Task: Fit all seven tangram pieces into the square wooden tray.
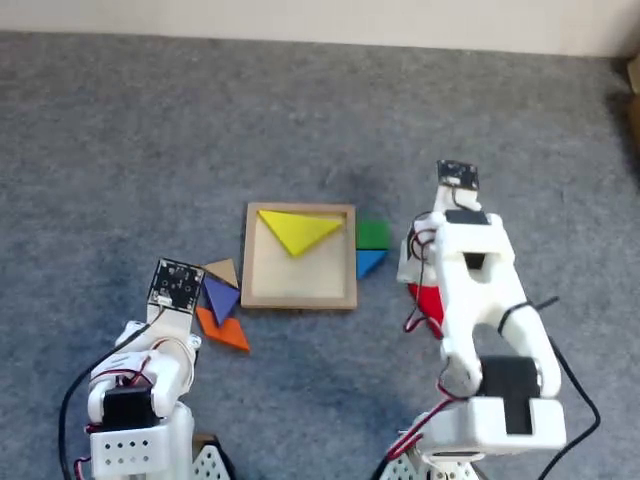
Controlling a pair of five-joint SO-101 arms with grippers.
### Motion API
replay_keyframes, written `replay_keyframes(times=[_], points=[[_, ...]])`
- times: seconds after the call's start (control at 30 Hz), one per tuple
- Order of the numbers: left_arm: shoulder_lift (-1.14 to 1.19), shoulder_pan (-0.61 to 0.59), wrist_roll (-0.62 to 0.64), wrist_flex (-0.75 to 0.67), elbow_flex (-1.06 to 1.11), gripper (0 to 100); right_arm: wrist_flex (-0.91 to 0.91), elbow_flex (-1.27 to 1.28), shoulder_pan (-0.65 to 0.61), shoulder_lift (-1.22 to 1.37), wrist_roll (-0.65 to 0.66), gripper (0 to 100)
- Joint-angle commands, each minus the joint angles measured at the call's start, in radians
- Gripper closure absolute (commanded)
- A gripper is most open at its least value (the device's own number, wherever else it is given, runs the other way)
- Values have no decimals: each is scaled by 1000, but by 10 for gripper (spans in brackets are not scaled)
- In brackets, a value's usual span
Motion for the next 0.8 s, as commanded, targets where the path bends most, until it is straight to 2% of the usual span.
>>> replay_keyframes(times=[0.0, 0.17, 0.53, 0.67, 0.77], points=[[-5, -15, -8, -17, -4, 993, -19, -96, -10, 45, -11, 611], [-5, -15, -8, -17, -4, 993, -18, -157, -10, 136, -75, 610], [-5, -15, -8, -17, -4, 993, -10, -171, -36, 159, -72, 609], [-5, -15, -8, -17, -4, 993, 111, -176, -39, 162, -72, 609], [-5, -15, -8, -17, -4, 993, 130, -177, -39, 162, -71, 609]])
